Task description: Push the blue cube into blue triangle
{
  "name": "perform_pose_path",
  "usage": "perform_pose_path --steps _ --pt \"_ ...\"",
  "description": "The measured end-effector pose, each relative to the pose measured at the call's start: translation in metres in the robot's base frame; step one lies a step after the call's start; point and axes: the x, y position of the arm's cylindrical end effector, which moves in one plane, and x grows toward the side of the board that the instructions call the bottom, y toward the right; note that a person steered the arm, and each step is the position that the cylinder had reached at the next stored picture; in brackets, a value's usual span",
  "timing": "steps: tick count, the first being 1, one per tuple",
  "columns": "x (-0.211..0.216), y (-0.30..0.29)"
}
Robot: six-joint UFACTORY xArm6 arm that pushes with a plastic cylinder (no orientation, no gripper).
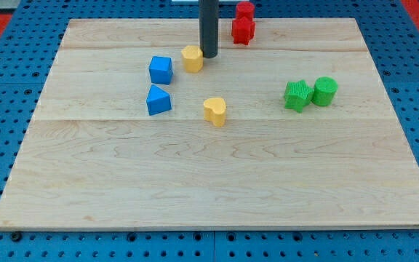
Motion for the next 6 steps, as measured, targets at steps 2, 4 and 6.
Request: perform_pose_path --steps 2,4,6 --pt "-0.046 -0.025" --pt "0.039 -0.019" --pt "-0.017 -0.088"
